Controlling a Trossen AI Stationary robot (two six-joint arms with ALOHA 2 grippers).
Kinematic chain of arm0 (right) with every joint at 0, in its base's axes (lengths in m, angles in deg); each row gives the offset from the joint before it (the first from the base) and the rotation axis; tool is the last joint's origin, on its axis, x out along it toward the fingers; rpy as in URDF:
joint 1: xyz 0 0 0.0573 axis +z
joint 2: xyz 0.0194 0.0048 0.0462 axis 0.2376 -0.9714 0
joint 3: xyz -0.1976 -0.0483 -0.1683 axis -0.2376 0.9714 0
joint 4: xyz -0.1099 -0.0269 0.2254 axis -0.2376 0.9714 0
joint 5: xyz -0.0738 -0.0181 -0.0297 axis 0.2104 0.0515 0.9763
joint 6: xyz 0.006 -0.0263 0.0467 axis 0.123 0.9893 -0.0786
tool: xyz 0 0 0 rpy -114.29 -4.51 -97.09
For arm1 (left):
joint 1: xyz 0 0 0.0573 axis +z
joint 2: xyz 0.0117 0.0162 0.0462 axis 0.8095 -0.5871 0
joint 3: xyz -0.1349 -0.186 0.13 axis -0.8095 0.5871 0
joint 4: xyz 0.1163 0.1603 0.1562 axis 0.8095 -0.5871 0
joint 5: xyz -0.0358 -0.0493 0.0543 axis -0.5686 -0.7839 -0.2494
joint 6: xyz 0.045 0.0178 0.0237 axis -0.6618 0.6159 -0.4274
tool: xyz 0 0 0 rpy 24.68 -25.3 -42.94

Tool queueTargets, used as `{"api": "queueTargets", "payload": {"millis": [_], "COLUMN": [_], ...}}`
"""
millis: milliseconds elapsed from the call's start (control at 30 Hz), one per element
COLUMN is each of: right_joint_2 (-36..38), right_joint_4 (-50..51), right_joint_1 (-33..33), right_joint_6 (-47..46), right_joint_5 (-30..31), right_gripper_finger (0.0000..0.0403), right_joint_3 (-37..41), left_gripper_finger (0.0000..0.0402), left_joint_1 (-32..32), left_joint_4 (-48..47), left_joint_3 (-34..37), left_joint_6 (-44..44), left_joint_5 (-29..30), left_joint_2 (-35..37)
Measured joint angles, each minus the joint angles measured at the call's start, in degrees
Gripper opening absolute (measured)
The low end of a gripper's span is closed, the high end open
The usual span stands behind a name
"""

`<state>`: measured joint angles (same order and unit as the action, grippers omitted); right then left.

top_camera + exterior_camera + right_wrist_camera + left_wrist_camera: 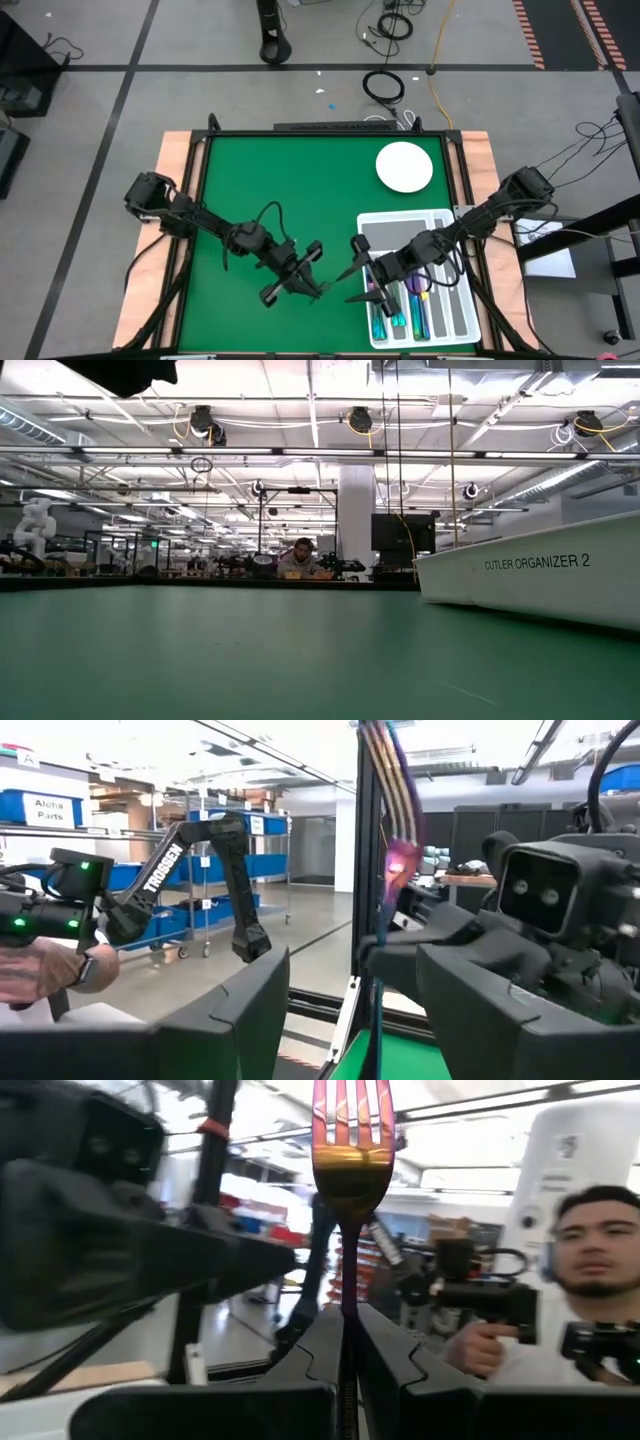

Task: Sort silverware
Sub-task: Put the fork into the utensil organizer

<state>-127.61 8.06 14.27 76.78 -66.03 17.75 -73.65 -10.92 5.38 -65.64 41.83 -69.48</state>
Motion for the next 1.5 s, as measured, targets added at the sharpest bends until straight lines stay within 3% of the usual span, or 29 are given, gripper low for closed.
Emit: {"api": "queueTargets", "payload": {"millis": [167,400,533,633,1200,1500], "right_joint_2": [0.0,0.0,0.0,0.02,0.04,0.04], "right_joint_4": [-0.21,-0.19,-0.19,-0.15,0.83,2.05], "right_joint_1": [-0.58,-0.66,-0.66,-0.49,0.15,0.15], "right_joint_6": [0.12,0.08,-0.17,-0.08,1.46,1.54], "right_joint_5": [0.22,-0.08,-3.65,-2.39,0.26,-2.38], "right_gripper_finger": [0.0205,0.0204,0.0204,0.0204,0.0203,0.0203], "right_joint_3": [0.0,0.0,0.0,0.0,0.0,0.0], "left_gripper_finger": [0.0018,0.0018,0.0018,0.0018,0.0018,0.0018], "left_joint_1": [0.03,0.29,1.54,2.27,2.38,4.2], "left_joint_4": [-2.68,-2.7,-3.03,-3.91,-7.91,-9.3], "left_joint_3": [-2.06,-7.49,-9.31,-10.62,-10.86,-10.86], "left_joint_6": [0.01,0.41,0.54,0.5,2.43,10.34], "left_joint_5": [2.84,-1.41,-1.57,-1.57,-4.34,-9.23], "left_joint_2": [-1.41,-5.4,-6.97,-7.6,-7.67,-7.67]}}
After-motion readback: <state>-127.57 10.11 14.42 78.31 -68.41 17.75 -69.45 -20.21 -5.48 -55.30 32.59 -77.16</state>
